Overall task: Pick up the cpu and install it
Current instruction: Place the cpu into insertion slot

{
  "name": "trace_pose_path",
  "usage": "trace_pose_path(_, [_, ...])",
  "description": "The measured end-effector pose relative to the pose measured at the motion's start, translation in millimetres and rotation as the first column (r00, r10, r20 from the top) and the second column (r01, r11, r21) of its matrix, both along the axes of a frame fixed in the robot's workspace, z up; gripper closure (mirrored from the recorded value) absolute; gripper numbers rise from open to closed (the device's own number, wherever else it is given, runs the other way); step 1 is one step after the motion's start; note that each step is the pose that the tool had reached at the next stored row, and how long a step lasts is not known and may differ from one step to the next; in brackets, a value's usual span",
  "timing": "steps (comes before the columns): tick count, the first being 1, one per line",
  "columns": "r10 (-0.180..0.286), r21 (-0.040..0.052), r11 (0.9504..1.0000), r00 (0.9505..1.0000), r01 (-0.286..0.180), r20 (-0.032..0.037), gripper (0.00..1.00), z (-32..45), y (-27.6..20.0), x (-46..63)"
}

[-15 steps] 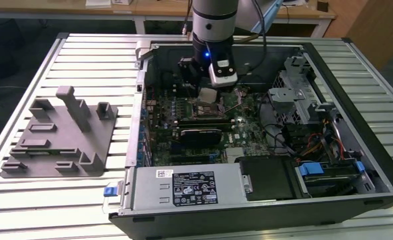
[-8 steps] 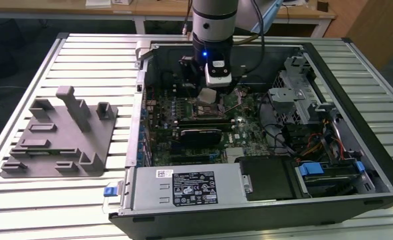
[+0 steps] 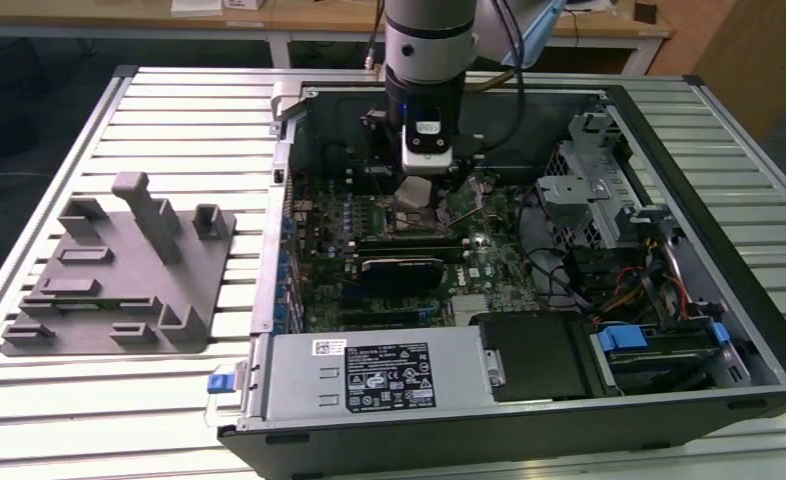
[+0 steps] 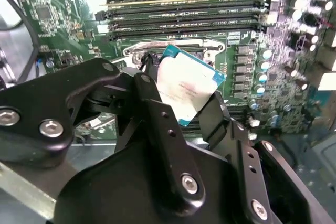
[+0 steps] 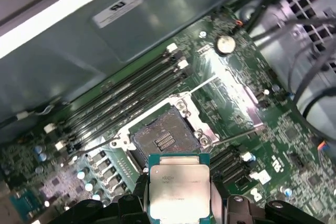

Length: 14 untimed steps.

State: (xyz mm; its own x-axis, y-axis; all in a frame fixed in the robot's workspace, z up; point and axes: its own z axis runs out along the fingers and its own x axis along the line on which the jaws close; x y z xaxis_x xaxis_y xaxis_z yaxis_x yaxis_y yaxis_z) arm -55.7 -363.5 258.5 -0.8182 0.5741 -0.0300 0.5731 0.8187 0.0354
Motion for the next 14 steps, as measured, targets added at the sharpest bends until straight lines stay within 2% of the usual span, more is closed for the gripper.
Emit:
trace_pose_path(4, [-0.062, -0.0003, 0.9981, 0.9981, 0.062, -0.0001, 0.45, 0.0, 0.0, 0.0])
trace_pose_path(7, [-0.106, -0.0006, 0.9944, 0.9944, 0.106, 0.0000, 0.45, 0.0, 0.0, 0.0])
trace_pose_path(11, [-0.171, -0.0006, 0.9853, 0.9853, 0.171, 0.0000, 0.45, -0.1, 0.0, 0.0])
trace_pose_path(14, [-0.224, -0.0007, 0.9746, 0.9746, 0.224, 0.0000, 0.45, -0.3, 0.0, 0.0])
